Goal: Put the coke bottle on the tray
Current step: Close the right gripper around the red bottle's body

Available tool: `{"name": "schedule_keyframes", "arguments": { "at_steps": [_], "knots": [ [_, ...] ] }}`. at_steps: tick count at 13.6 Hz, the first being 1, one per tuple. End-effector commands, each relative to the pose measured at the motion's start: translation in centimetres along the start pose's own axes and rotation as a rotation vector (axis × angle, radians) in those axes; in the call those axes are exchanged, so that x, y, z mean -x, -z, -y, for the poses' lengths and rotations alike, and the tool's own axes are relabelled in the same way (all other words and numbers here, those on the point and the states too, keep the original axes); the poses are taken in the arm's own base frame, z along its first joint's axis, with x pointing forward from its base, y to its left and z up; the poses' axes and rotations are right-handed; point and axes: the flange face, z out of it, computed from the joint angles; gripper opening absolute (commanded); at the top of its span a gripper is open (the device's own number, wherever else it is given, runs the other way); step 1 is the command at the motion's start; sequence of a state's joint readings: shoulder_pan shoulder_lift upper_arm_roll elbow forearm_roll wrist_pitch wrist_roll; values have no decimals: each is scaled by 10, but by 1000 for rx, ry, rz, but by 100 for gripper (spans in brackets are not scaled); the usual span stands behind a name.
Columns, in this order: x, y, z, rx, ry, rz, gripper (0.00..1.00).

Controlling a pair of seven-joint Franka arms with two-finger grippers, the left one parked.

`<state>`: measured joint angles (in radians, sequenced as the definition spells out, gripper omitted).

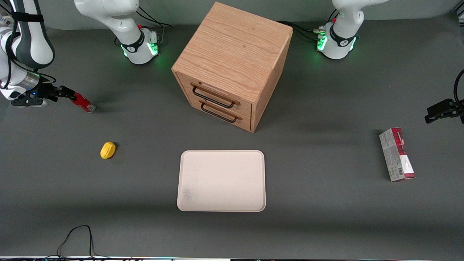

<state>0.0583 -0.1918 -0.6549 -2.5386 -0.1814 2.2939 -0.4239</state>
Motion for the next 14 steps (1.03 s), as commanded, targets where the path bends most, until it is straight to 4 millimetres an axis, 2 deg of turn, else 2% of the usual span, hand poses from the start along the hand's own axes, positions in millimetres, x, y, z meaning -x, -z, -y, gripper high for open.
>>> {"name": "schedule_keyframes", "arguments": {
  "at_steps": [1, 4, 9, 11, 12, 13, 14],
  "knots": [
    [12, 0, -4, 6, 14, -13, 100],
    [18, -5, -9, -4, -7, -2, 100],
    [22, -14, -5, -17, -46, 31, 100],
    [23, -15, -4, -21, -51, 42, 96],
    [23, -15, -4, -23, -51, 47, 89],
    [24, -15, -4, -24, -51, 50, 76],
    [24, -16, -4, -26, -53, 57, 58]
  ]
}}
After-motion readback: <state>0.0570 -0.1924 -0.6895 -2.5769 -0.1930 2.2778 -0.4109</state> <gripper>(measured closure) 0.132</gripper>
